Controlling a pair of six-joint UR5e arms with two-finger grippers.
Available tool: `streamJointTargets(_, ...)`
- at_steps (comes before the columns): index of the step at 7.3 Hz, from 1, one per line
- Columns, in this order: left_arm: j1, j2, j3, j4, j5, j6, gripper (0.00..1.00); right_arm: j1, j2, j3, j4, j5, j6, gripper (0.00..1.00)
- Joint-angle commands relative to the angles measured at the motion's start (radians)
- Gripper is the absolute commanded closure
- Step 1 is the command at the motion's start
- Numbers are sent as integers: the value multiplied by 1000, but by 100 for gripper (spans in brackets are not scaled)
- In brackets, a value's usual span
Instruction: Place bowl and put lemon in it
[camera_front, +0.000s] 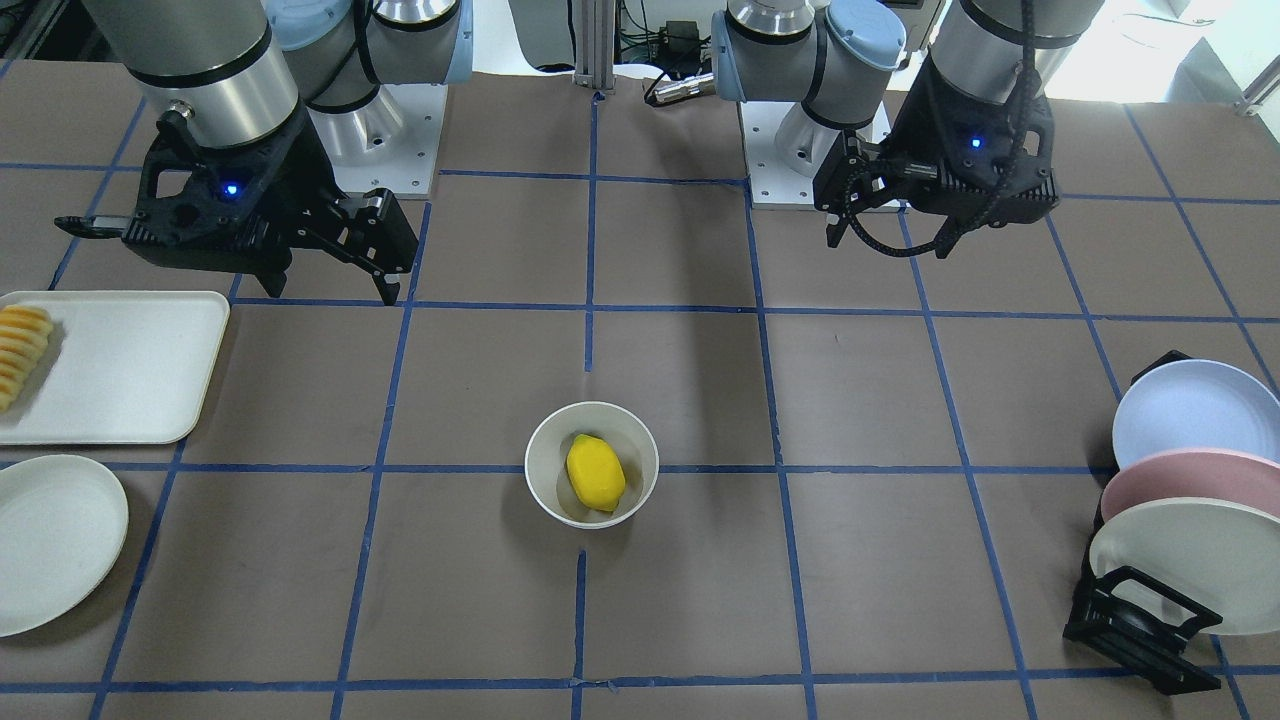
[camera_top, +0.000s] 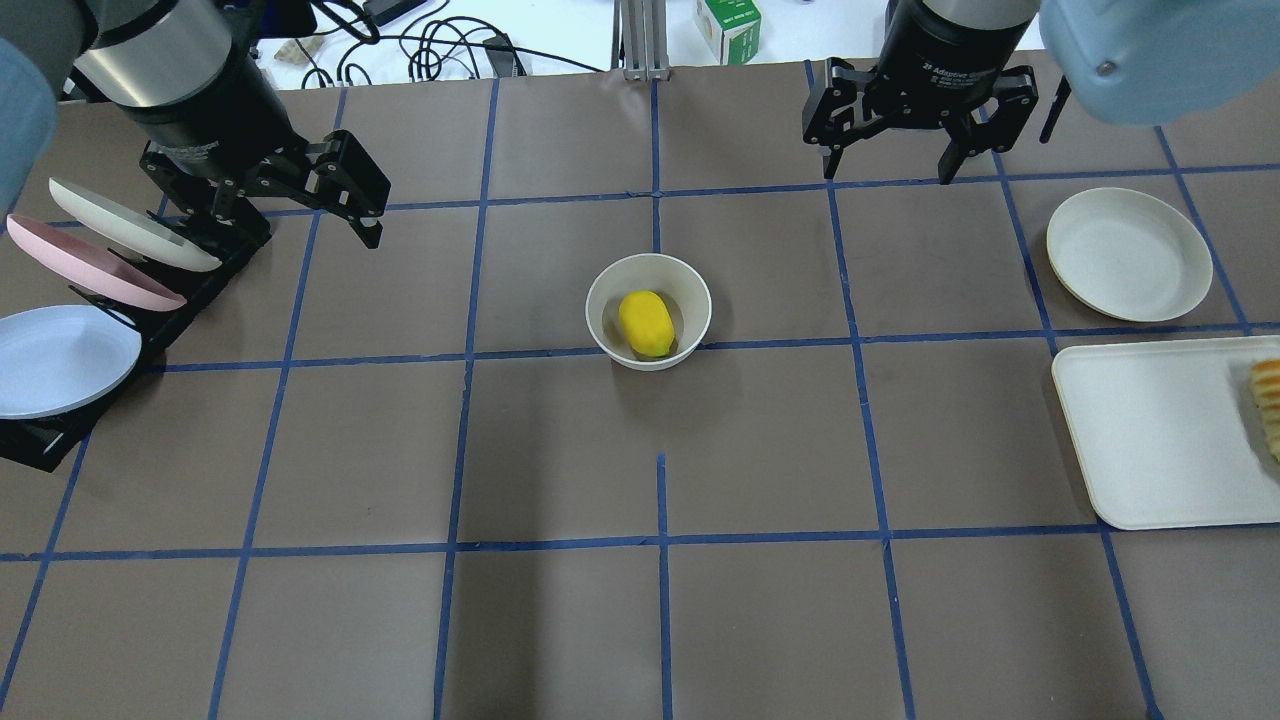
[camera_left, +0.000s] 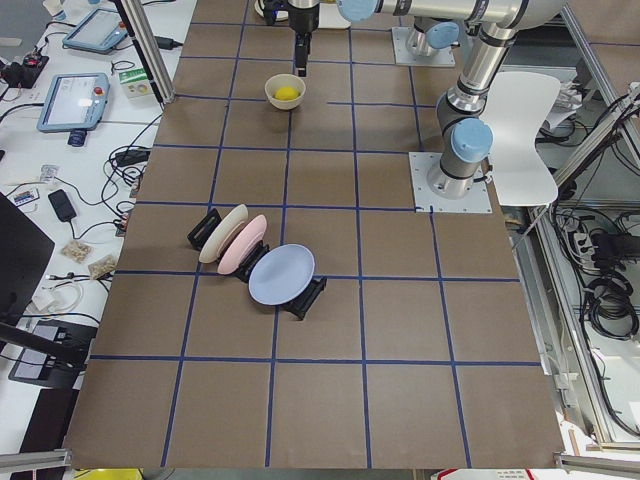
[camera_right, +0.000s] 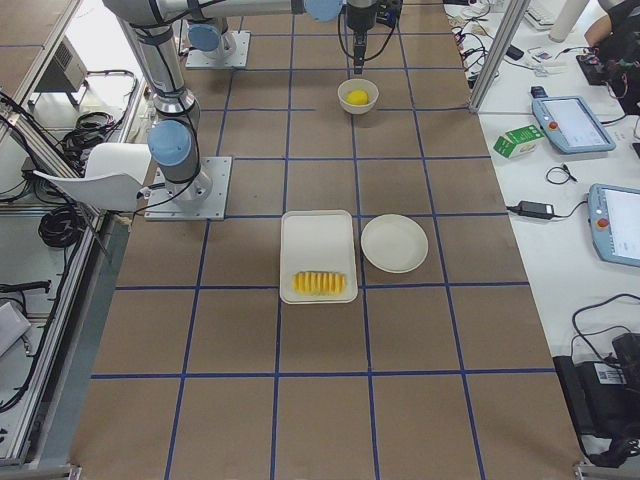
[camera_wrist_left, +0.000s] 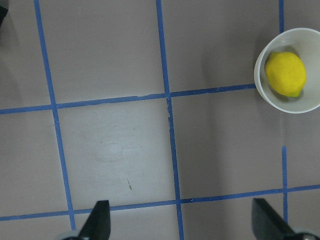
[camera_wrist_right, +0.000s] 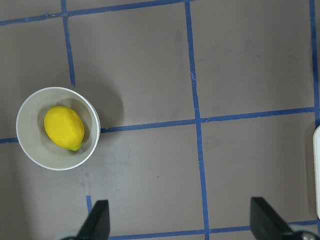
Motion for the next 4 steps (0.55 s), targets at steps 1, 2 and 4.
streamJointTargets(1, -2, 2, -5, 0, 1, -2, 0, 2, -1, 1, 7, -1, -1, 0)
streamJointTargets(2, -2, 2, -5, 0, 1, -2, 0, 2, -1, 1, 21, -1, -1, 0)
streamJointTargets(4, -5, 2, -6, 0, 2, -3, 0, 7, -1, 1, 21, -1, -1, 0)
